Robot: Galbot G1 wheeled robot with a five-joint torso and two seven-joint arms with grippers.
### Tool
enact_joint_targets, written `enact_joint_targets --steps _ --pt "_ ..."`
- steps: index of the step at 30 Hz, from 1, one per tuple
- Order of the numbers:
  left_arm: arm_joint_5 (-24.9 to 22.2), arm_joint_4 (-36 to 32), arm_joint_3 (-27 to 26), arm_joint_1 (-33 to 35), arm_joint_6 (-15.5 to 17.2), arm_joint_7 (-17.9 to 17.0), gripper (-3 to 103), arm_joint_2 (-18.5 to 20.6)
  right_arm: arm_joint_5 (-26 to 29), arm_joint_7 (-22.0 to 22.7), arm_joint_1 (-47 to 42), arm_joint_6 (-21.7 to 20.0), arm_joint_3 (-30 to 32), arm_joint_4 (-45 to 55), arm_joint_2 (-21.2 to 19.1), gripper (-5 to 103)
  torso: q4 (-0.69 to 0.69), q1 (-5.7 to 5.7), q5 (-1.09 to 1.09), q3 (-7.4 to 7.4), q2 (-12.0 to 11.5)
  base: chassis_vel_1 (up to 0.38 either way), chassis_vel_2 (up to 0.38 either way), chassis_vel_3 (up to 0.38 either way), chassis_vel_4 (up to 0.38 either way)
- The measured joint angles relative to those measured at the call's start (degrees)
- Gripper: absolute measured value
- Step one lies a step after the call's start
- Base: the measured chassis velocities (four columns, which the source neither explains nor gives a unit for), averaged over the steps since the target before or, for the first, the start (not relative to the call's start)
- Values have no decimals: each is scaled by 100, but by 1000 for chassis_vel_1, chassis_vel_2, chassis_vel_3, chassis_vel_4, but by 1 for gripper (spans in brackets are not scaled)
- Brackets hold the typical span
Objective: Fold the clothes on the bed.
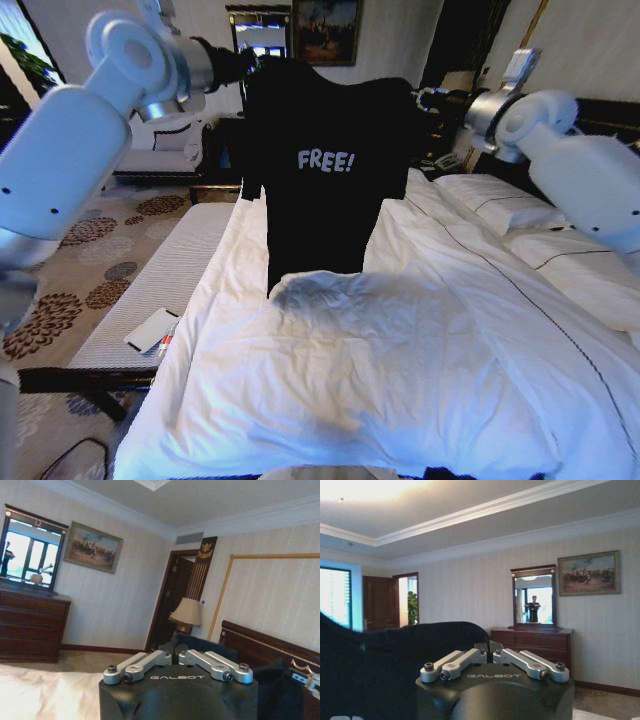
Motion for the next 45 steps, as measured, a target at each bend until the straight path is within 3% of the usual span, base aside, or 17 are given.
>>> enact_joint_targets --steps 5,12,15,16,19,21,23,26,28,31,32,33,34,37,42,45 --pt "-270 -793 -419 424 0 -49 1 594 190 150 -508 -297 715 901 -640 1 0 -3 -1 -2 1 0 0 0 0" --pt "-644 -1660 -991 874 -3 -158 1 1096 675 332 -881 -630 1356 1945 -1329 1 2 -4 -2 -3 2 0 0 0 0" --pt "-798 -2208 -1601 1357 -40 -193 1 1409 954 495 -1583 -841 2278 2589 -1828 1 -1 -3 -1 -2 2 0 0 0 0" --pt "-798 -2208 -1601 1357 -40 -193 1 1409 954 495 -1583 -841 2278 2589 -1828 1 -1 -3 -1 -2 2 0 0 0 0" --pt "-918 -2693 -2172 1934 -77 -252 1 1684 1190 574 -2860 -930 3772 3110 -2465 1 6 -3 -1 -2 2 0 0 0 0" --pt "-1042 -3003 -2406 2207 -171 -254 1 1884 1413 582 -3621 -849 4378 3419 -3007 1 -12 -4 -4 -4 3 0 0 0 0" --pt "-1122 -3204 -2578 2378 -210 -254 1 2033 1539 597 -3864 -804 4491 3544 -3207 1 -11 -4 -3 -4 3 0 0 0 0" --pt "-1244 -3785 -2978 2824 -376 -248 1 2531 1896 829 -4059 -849 4644 3851 -3447 1 4 -4 3 -2 2 0 0 0 0" --pt "-1278 -3950 -3151 3013 -431 -244 1 2700 1997 914 -4007 -867 4669 3999 -3517 1 6 -3 1 -2 2 0 0 0 0" --pt "-1491 -4380 -4329 4090 -510 -246 1 3216 2227 1166 -3873 -891 4687 4484 -3584 1 4 0 -3 -1 1 0 0 0 0" --pt "-1553 -4455 -4690 4407 -511 -247 1 3315 2305 1246 -3841 -898 4695 4574 -3577 1 4 0 -3 0 1 0 0 0 0" --pt "-1553 -4455 -4690 4407 -511 -247 1 3315 2305 1246 -3841 -898 4695 4574 -3577 1 4 0 -3 0 1 0 0 0 0" --pt "-1652 -4535 -5215 4857 -512 -248 1 3448 2413 1350 -3782 -904 4713 4683 -3566 1 5 -1 -4 -1 2 0 0 0 0" --pt "-2006 -4623 -6152 5492 -517 -269 1 3695 2663 1499 -3592 -946 4726 4860 -3633 1 2 -2 -1 -2 2 0 0 0 0" --pt "-2771 -4675 -6980 5715 -517 -438 1 4013 3196 1817 -3223 -1075 4712 5068 -3841 1 -1 -1 0 -1 1 0 0 0 0" --pt "-3049 -4693 -7173 5704 -509 -527 1 4132 3510 2014 -3008 -1144 4678 5191 -3954 1 2 -1 0 -1 1 0 0 0 0"
